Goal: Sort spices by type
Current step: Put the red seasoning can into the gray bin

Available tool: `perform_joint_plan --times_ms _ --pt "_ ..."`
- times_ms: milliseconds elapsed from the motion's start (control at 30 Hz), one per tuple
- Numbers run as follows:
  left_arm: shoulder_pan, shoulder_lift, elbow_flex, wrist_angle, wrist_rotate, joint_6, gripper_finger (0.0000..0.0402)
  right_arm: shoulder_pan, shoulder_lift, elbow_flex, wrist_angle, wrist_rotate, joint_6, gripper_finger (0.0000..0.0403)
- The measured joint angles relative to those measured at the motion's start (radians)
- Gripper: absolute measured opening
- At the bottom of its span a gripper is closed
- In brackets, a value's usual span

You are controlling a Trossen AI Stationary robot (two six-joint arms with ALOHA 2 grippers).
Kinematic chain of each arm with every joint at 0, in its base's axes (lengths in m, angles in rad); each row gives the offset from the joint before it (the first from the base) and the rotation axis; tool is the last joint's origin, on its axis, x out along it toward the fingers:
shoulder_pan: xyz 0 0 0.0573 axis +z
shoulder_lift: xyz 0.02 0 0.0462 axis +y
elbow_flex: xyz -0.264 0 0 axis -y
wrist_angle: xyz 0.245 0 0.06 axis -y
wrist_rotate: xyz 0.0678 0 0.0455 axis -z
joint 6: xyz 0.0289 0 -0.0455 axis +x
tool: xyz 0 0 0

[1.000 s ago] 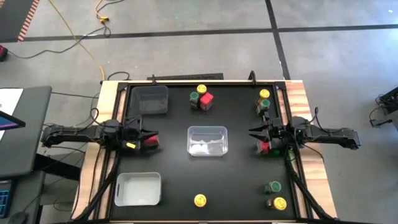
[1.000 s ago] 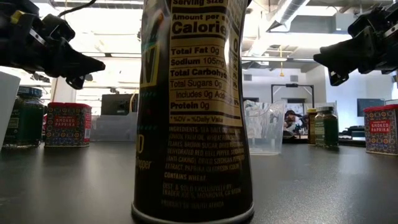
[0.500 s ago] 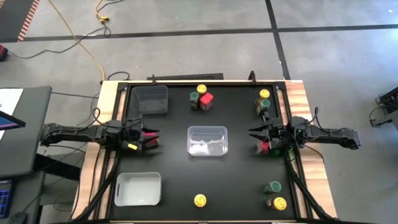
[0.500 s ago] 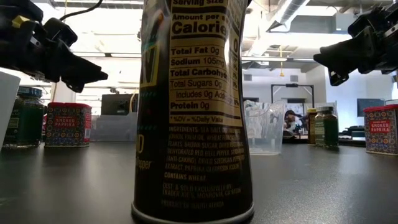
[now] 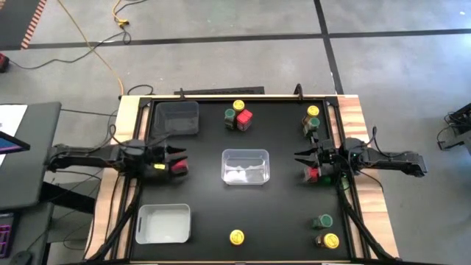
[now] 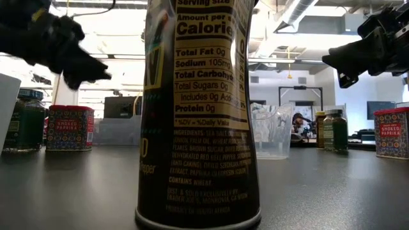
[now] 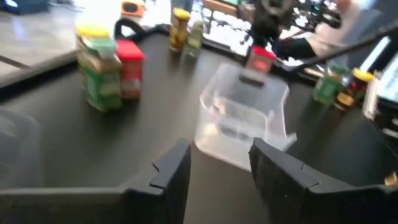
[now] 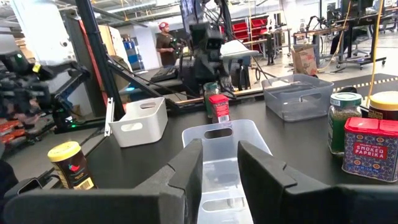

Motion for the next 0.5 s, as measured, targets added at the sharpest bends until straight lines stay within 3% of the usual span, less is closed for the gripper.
perform_joint_plan --times_ms 233,500 --pt "0.0 0.143 0.166 0.001 -0.033 0.037 0.0145 0.0 0.0 0.0 0.0 0.0 0.0 0.0132" --pt "0.0 0.187 0.192 0.154 -0.055 0.037 0.0144 0.0 0.0 0.0 0.0 0.0 0.0 0.0132"
